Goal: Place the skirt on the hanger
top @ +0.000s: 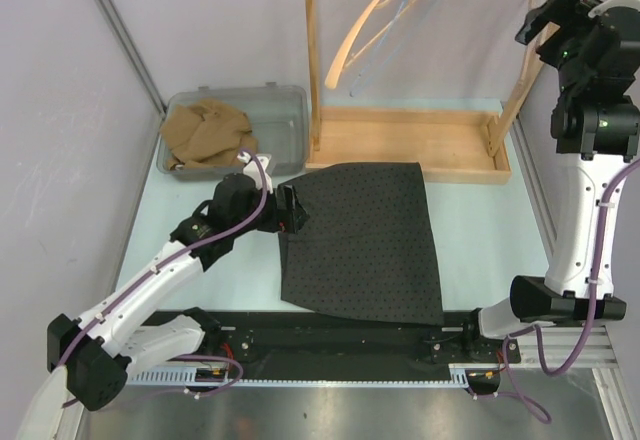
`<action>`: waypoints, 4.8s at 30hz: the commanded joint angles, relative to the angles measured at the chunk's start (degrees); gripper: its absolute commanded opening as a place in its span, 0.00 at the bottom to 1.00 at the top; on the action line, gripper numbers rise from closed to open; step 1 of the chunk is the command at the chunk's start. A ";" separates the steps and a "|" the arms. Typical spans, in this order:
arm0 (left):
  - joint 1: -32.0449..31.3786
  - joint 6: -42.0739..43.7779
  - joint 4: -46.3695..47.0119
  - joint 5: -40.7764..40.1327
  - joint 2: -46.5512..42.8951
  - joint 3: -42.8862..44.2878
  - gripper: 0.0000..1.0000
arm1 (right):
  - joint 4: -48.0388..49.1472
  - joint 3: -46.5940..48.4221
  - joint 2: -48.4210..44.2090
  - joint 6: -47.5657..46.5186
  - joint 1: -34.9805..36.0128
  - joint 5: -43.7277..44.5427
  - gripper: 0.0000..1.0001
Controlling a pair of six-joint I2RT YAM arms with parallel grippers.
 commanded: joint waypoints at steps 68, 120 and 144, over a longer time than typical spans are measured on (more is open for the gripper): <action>5.48 1.11 6.00 11.49 7.41 6.76 0.99 | -3.14 -25.59 -14.88 2.85 7.53 -20.86 0.00; 5.66 -34.05 51.18 17.02 -1.73 -17.67 0.00 | 36.32 -65.60 -20.53 44.79 44.99 -22.34 0.00; 5.66 -32.30 39.59 21.52 -8.32 -14.16 0.00 | 64.81 -65.69 -7.95 34.52 46.75 -24.29 0.00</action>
